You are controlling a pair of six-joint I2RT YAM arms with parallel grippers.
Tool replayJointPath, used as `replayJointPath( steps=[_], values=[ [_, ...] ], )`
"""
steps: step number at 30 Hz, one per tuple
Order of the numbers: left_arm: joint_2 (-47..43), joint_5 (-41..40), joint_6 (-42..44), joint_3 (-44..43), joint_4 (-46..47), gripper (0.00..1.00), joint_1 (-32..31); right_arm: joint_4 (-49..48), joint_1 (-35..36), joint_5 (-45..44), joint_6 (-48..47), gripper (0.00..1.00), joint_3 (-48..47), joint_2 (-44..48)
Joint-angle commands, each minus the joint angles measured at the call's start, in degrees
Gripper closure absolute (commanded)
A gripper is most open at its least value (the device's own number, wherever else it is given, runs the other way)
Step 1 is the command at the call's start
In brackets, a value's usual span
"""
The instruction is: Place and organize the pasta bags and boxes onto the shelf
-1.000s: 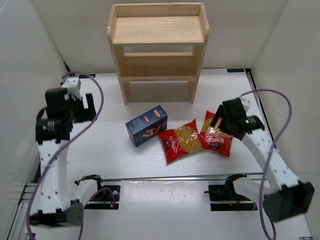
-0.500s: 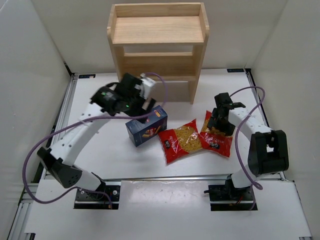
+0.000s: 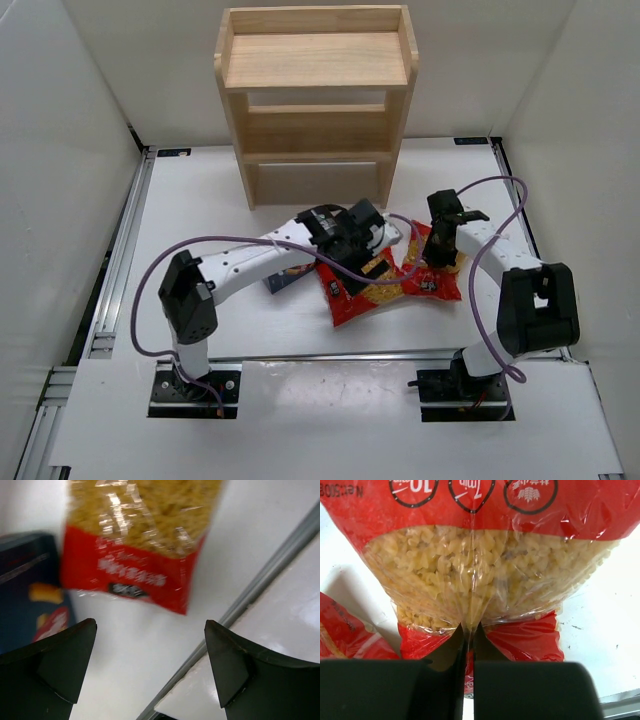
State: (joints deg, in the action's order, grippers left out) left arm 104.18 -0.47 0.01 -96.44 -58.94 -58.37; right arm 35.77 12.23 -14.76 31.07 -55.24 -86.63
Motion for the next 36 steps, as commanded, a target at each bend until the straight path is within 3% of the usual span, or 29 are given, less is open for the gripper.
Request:
replayJointPath(
  steps=[1,9,22,27,33,36],
  values=[
    [1.5,5.4,0.0,-0.2,3.4,0.00,-1.7,2.1,0.9,-2.4,0.0,1.00,1.6,2.6],
    [8.8,1.4,0.0,-1.6,7.3,0.00,-2.8,2.7,0.9,-8.2,-1.2,1.00,1.1,12.2],
    [7.6,-1.6,0.0,-2.8,7.3,0.00,-3.3,4.6,0.3,-13.6,-6.5,1.00,-3.9,22.0],
    [2.5,-2.9,0.0,-0.7,5.3,0.00,-3.3,6.5,0.3,-18.4,-12.4,1.00,-20.1,22.0],
    [-5.0,-6.0,0.0,10.4,5.3,0.00,-3.3,6.5,0.3,-19.1,-19.2,1.00,-41.9,17.7],
    [-7.8,-6.8,0.0,13.3,5.3,0.00,-3.3,4.4,0.3,-12.6,-23.1,1.00,-51.4,15.2]
  ],
)
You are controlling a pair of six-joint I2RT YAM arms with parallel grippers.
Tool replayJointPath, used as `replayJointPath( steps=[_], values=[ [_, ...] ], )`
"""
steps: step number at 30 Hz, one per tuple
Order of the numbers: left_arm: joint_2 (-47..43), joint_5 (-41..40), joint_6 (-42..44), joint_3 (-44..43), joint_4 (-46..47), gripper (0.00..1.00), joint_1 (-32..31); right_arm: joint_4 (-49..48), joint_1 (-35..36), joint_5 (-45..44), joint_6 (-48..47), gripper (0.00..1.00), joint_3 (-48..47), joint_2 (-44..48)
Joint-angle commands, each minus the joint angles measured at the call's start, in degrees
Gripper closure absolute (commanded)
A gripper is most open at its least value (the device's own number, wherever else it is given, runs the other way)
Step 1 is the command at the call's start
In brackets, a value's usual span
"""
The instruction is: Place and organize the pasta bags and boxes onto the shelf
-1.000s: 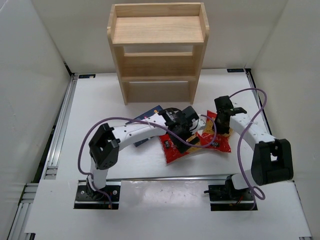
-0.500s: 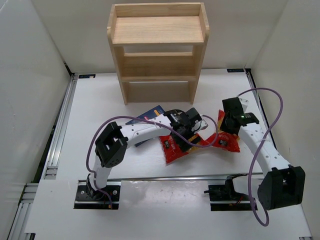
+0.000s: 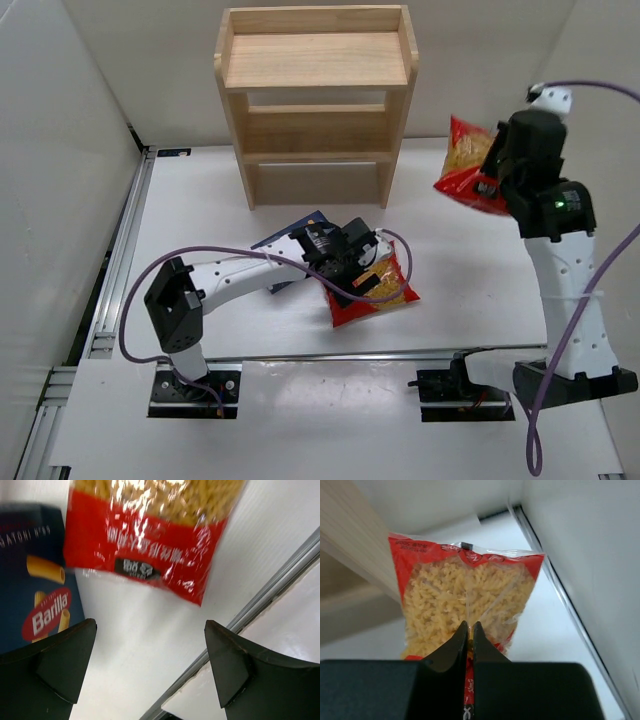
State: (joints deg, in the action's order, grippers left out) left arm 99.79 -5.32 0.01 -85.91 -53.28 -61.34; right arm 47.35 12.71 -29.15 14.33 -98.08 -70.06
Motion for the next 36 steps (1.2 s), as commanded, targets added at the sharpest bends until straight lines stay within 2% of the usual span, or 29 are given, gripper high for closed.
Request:
replayJointPath(
  steps=[1,6,7,10,15,21,23,27,28,33,36],
  values=[
    [-4.0,-2.5,0.0,3.5,0.3,0.00,0.3,-9.4,-0.1,3.9,-7.3,1.00,-10.7,-1.9],
    [-6.8,-3.0,0.0,7.5,0.3,0.00,2.6,-16.8,0.4,10.5,-8.7,1.00,-23.0,-7.3],
    [-6.8,-3.0,0.0,7.5,0.3,0.00,3.3,-17.6,0.4,11.6,-8.2,1.00,-28.0,-8.4],
    [-7.9,-3.0,0.0,9.2,0.8,0.00,4.4,-22.7,0.4,16.0,-5.5,1.00,-34.5,-12.2],
    [-8.4,-3.0,0.0,10.9,1.3,0.00,5.6,-36.2,3.9,20.6,-1.2,1.00,-36.6,-15.7],
    [-8.4,-1.9,0.0,12.1,1.9,0.00,6.8,-53.5,9.5,17.8,0.2,1.00,-36.6,-19.9],
    [-8.4,-1.9,0.0,12.7,1.9,0.00,6.8,-58.0,12.3,17.8,-0.5,1.00,-37.1,-23.4],
    [-7.9,-1.4,0.0,13.2,2.4,0.00,6.8,-67.8,16.6,11.0,-0.5,1.00,-44.3,-33.3],
    [-7.2,-1.4,0.0,13.2,2.4,0.00,6.8,-69.5,17.3,9.7,0.1,1.00,-45.2,-36.8],
    [-6.7,-1.4,0.0,13.8,2.9,0.00,7.3,-75.2,18.6,-0.7,4.0,1.00,-45.3,-42.6],
    [-6.7,-1.4,0.0,14.4,3.4,0.00,7.3,-75.2,18.6,-2.1,2.7,1.00,-45.3,-44.8]
  ],
)
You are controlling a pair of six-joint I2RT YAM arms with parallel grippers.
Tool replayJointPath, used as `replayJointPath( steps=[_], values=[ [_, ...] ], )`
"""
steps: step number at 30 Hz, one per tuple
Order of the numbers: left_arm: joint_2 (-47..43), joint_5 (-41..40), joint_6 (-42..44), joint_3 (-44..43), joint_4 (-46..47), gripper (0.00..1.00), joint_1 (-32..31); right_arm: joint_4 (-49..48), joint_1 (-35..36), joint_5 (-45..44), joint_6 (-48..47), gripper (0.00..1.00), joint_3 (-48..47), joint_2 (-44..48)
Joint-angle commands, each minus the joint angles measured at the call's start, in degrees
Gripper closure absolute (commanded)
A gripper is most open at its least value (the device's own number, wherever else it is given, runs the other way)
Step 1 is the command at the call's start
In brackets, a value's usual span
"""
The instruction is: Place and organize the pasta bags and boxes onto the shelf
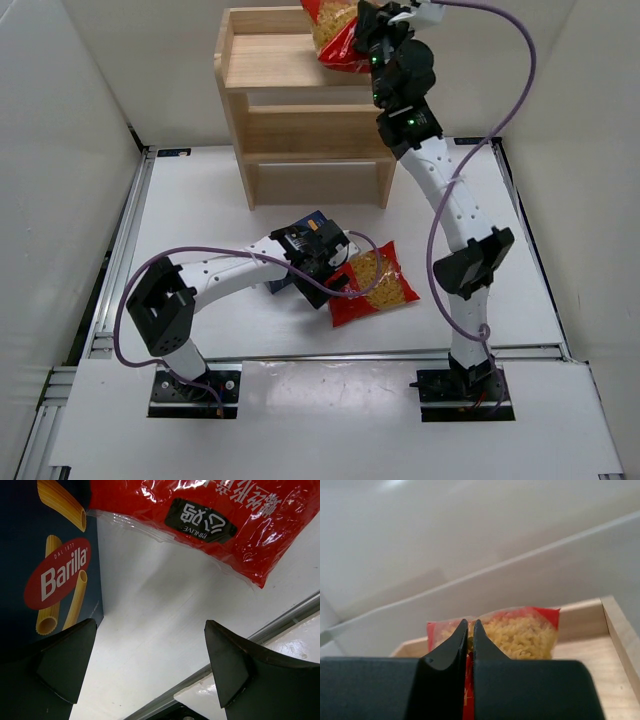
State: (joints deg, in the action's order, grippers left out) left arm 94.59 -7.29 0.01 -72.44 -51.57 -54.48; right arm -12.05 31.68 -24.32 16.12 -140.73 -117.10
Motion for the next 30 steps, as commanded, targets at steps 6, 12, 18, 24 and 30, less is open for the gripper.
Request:
replayJointPath(
  steps=[6,12,18,24,30],
  values=[
    [-1.0,0.6,0.0,0.9,1.7,0.00,1.5,-13.1,0.7,-9.3,-1.2,1.00,0.9,1.7],
    [0.2,0.6,0.0,-1.5,1.7,0.00,1.5,-7.2,1.3,-4.4,-3.3,0.39,-0.6,1.5],
    [5.4,2.1,0.0,-13.4,1.1,0.00,0.1,-3.9,7.0,-0.4,-16.4,0.00,4.8,11.3],
    [13.4,10.4,0.0,-24.1,1.6,0.00,-3.5,-1.6,9.8,-2.8,-26.6,0.00,12.1,25.2],
    [23.5,9.8,0.0,-26.9,2.2,0.00,-3.5,2.0,9.8,-5.8,-28.0,0.00,32.8,44.6]
  ],
)
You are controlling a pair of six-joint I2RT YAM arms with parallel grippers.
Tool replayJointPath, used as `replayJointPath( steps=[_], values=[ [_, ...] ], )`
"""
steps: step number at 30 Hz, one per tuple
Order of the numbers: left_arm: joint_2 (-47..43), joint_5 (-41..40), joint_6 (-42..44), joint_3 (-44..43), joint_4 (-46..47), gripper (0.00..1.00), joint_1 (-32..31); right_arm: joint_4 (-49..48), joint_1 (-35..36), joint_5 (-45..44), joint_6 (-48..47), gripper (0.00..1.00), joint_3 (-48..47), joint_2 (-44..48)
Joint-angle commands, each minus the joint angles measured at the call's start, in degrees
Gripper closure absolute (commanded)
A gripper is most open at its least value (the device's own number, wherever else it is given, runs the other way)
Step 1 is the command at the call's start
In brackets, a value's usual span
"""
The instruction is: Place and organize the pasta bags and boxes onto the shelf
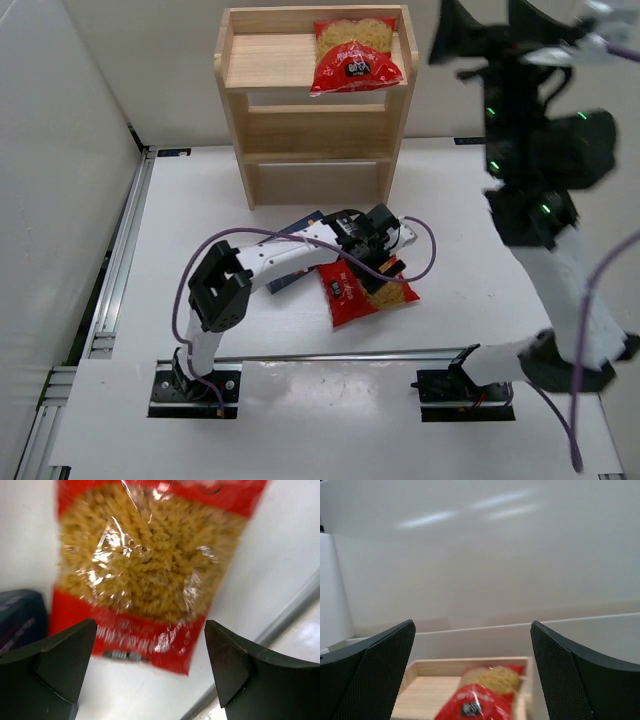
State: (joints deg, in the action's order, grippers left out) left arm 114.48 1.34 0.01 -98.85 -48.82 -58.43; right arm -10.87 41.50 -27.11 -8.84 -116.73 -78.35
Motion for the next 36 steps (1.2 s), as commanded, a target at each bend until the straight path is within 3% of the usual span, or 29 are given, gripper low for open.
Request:
replayJointPath(
  steps=[1,6,9,10,13,14,16,23,36],
  values=[
    [5.2,1.2,0.0,-0.5,-0.6,0.00,0.4,0.2,0.0,-4.4,-3.0,0.00,11.8,10.9],
    [8.7,1.8,0.0,-1.2,0.8,0.00,0.4,1.8,0.0,-9.1,-3.0,0.00,23.5,20.9],
    [11.1,0.2,0.0,-3.5,1.5,0.11,0.4,6.6,0.0,-9.1,-0.6,0.00,24.0,23.8],
    [11.1,0.2,0.0,-3.5,1.5,0.27,0.4,8.1,0.0,-9.1,-0.6,0.00,24.7,24.6],
    [11.1,1.6,0.0,-3.5,1.5,0.55,-0.1,9.6,0.0,-9.1,0.7,0.00,25.9,25.2],
    [11.1,1.6,0.0,-3.0,0.9,0.75,-0.1,9.6,0.0,-9.1,1.2,0.00,25.9,25.9],
    [10.6,0.9,0.0,-2.4,0.0,0.90,-0.1,10.2,0.0,-9.1,1.2,0.00,26.5,25.9],
    [4.3,-1.9,0.0,-8.4,-8.2,0.90,-0.1,10.2,0.0,-8.5,2.4,0.00,27.8,26.4],
    [-10.9,-2.4,0.0,-13.8,-11.8,0.90,0.4,8.6,0.0,-10.3,4.6,0.00,31.5,29.4]
  ],
)
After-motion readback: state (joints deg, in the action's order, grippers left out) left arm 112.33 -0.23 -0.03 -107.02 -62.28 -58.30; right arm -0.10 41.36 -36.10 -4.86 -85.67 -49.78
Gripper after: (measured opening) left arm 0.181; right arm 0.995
